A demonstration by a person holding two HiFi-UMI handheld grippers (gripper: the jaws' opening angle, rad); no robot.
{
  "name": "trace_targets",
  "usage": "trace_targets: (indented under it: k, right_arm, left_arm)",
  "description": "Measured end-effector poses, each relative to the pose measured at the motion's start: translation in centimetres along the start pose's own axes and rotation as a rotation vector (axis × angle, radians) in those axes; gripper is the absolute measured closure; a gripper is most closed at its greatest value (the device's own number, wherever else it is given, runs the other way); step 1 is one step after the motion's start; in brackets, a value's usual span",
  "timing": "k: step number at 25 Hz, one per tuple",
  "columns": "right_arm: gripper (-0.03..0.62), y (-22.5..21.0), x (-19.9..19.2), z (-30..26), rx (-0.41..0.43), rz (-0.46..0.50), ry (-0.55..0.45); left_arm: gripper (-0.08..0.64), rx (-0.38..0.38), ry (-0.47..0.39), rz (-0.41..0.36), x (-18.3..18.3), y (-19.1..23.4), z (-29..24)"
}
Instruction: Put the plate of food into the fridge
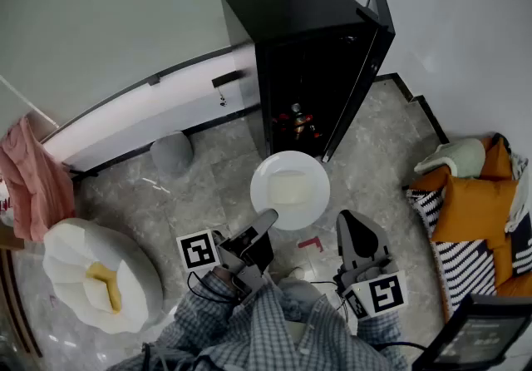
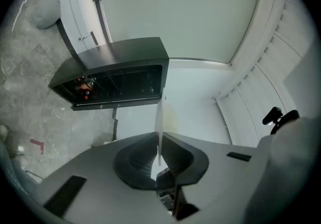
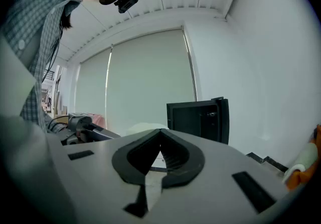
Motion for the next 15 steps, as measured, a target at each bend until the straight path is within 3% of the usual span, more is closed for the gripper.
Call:
trace_targets:
  k: [10,15]
  right_arm:
    - [0.584,-0.2,-0.5,0.3,-0.003,0.004,0.025]
    - [0.583,-1.0,-0.8,0.1,0.018,-0.155,0.048]
  left_arm:
    - [0.54,-0.003,-0.006,-0.005,-0.3,0.1,0.1]
    - [0.54,-0.003,-0.014,-0.003,-0.5,0.1,-0.3]
Point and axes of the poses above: the fingertips, and each gripper's own axes: z backward along the fingers, y to its left, x out of its top, the point moved 9 cm from there along z, backward along the fingers, and after that the axes turned 7 degrees about y, right-handed, at the moved point
